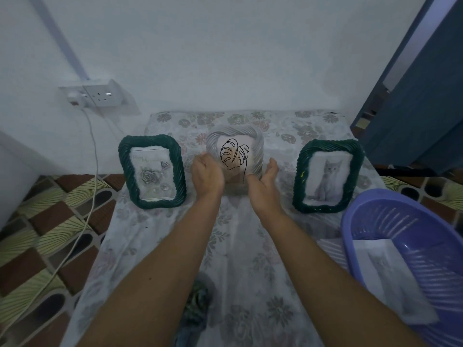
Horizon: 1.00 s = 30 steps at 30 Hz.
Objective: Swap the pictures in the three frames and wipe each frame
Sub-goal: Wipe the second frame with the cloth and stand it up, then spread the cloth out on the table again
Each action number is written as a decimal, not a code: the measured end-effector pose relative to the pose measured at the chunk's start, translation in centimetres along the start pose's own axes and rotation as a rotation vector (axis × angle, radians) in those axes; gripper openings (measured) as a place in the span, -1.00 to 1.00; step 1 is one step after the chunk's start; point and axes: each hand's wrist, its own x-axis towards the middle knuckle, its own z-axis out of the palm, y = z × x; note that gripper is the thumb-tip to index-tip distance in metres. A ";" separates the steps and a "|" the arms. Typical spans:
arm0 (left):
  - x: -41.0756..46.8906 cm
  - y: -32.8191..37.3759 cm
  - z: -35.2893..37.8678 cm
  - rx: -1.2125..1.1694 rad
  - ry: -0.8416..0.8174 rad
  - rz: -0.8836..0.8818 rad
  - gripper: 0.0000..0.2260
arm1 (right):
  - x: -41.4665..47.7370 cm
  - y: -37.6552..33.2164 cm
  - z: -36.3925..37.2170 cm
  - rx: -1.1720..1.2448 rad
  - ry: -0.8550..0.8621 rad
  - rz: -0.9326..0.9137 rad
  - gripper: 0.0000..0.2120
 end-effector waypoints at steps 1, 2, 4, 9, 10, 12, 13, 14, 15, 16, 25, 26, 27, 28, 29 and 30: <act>-0.8 -0.3 -0.5 0.022 -0.012 0.031 -0.71 | -0.8 -0.3 0.1 0.017 0.012 -0.003 -0.29; -1.5 -0.7 -1.0 0.030 -0.025 0.073 -0.75 | -1.8 -0.7 0.2 0.042 0.022 -0.013 -0.30; -2.8 -1.7 -2.2 0.037 -0.044 0.153 -0.69 | -3.7 -1.0 0.5 0.104 0.037 -0.029 -0.32; -6.9 -3.6 -6.7 0.133 -0.156 0.223 -0.74 | -8.2 0.1 1.4 0.227 0.028 0.032 -0.56; -7.7 -4.0 -7.9 0.193 -0.215 0.264 -0.77 | -9.3 0.6 1.7 0.228 0.022 0.051 -0.61; -8.4 -5.1 -10.4 0.360 -0.358 0.327 -0.83 | -11.1 1.8 1.9 0.187 -0.010 0.069 -0.71; -8.6 -5.8 -11.8 0.450 -0.427 0.349 -0.85 | -12.1 2.5 1.8 0.160 -0.051 0.077 -0.74; -8.7 -6.5 -13.1 0.537 -0.482 0.374 -0.84 | -12.9 3.2 1.7 0.124 -0.100 0.093 -0.77; -8.7 -7.3 -14.4 0.624 -0.518 0.405 -0.82 | -13.5 3.9 1.7 0.076 -0.149 0.119 -0.78; -9.0 -8.1 -15.7 0.716 -0.536 0.435 -0.78 | -14.4 4.5 1.5 0.021 -0.194 0.145 -0.78; -11.0 -12.8 -21.3 1.068 -0.512 0.470 -0.56 | -18.6 7.8 2.7 -0.236 -0.466 0.220 -0.51; -11.4 -13.0 -21.5 1.037 -0.482 0.479 -0.57 | -19.0 8.0 3.0 -0.268 -0.468 0.201 -0.44; -11.7 -13.1 -21.5 0.992 -0.442 0.498 -0.61 | -19.2 8.0 3.1 -0.292 -0.473 0.186 -0.38; -12.1 -13.2 -21.6 0.937 -0.403 0.518 -0.65 | -19.5 8.0 3.2 -0.306 -0.485 0.186 -0.30; -12.3 -13.1 -21.6 0.875 -0.375 0.541 -0.68 | -19.6 8.0 3.2 -0.306 -0.500 0.201 -0.24; -12.7 -13.0 -21.6 0.810 -0.359 0.554 -0.70 | -19.9 7.9 3.2 -0.308 -0.520 0.215 -0.21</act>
